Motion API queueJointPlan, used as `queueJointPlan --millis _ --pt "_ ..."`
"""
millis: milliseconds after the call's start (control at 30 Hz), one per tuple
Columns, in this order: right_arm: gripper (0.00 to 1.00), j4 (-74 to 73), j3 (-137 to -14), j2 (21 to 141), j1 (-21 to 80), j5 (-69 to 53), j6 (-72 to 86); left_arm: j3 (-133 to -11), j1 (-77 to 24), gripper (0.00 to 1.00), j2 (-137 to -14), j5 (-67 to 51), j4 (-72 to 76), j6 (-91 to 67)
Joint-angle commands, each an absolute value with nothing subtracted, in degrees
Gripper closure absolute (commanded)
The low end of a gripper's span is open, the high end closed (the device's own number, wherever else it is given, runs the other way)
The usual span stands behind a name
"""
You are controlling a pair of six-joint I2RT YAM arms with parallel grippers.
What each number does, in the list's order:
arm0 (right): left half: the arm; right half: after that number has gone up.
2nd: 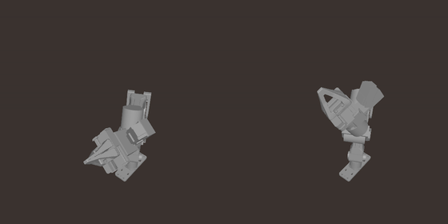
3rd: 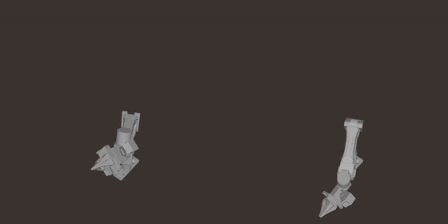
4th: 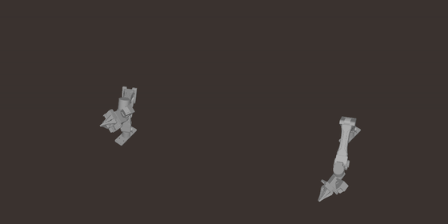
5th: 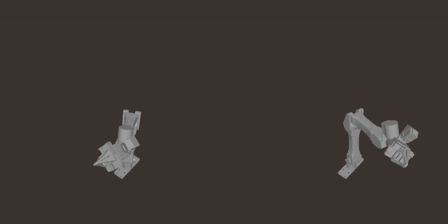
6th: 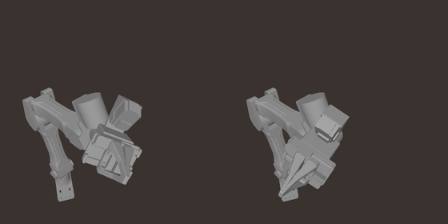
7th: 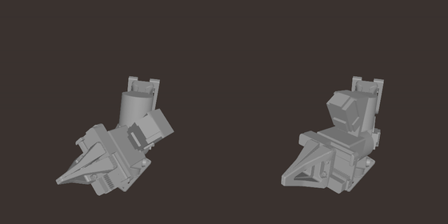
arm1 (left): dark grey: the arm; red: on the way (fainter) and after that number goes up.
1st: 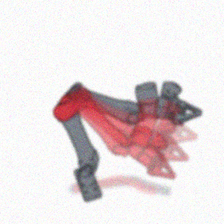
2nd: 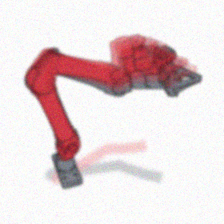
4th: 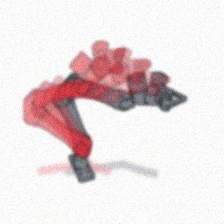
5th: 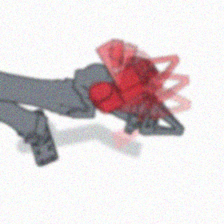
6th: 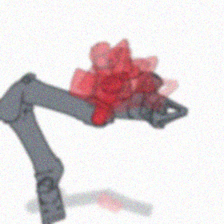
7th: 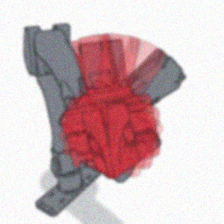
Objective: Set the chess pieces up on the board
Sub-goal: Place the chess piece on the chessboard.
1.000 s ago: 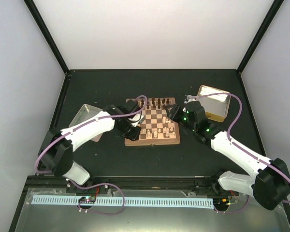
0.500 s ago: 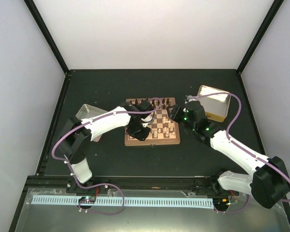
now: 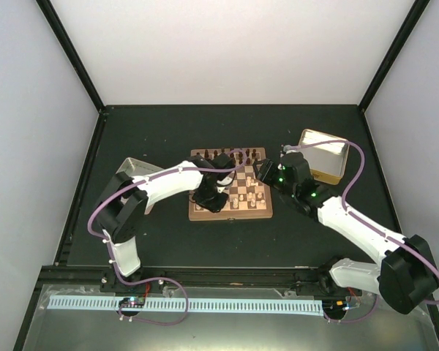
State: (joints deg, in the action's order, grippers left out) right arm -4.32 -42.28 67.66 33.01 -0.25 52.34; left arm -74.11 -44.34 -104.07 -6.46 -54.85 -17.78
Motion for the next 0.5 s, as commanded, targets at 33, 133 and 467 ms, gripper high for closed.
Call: queueJointPlan --millis 33,133,467 --pt "0.44 -3.73 -41.22 67.29 32.53 0.61 51.96 -75.86 -44.61 0.88 -104.94 -3.67 -52.87 -17.71" --pt "0.44 -3.68 -40.88 66.60 32.41 1.18 52.10 -76.02 -44.57 0.87 -104.94 -3.45 -51.73 -17.83" --pt "0.44 -3.76 -40.78 65.97 32.08 1.62 52.55 -76.48 -44.56 0.87 -106.41 -2.35 -50.58 -18.51"
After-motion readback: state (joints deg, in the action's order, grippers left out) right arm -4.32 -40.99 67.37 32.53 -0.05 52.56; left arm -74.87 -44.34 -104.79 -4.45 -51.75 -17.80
